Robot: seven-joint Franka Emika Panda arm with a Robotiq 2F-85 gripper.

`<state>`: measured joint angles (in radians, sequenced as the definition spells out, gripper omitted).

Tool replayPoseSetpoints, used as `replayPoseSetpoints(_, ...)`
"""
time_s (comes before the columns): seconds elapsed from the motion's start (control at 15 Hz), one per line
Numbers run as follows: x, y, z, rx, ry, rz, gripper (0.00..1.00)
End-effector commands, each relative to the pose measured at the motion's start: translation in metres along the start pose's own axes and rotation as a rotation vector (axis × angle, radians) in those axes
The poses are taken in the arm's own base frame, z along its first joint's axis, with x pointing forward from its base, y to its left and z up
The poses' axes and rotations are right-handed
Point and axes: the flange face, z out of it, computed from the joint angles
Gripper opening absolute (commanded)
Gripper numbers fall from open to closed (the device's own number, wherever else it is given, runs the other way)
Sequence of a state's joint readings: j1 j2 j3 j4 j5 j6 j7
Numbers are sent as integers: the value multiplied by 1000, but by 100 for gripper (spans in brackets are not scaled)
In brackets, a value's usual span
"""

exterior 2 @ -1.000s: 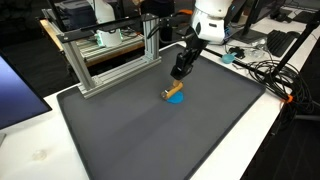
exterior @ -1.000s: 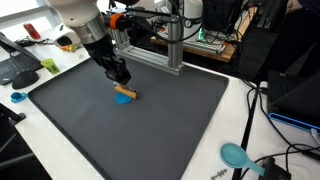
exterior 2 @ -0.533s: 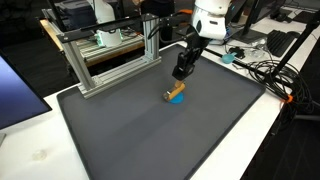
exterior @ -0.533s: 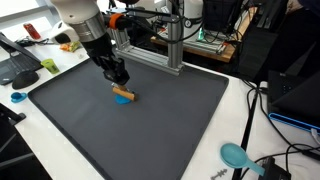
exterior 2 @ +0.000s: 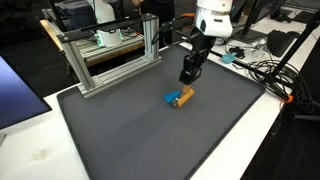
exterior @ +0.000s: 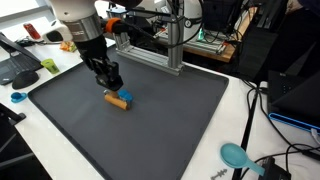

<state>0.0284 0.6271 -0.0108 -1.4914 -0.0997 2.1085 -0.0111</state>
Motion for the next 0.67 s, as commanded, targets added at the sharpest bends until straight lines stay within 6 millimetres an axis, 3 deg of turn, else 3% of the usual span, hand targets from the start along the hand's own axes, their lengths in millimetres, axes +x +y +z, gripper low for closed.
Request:
replayPoseSetpoints(0.0, -8, 2, 22, 18, -40, 23, 22)
replayPoseSetpoints(0.6, -17, 12, 33, 91, -121, 45, 22)
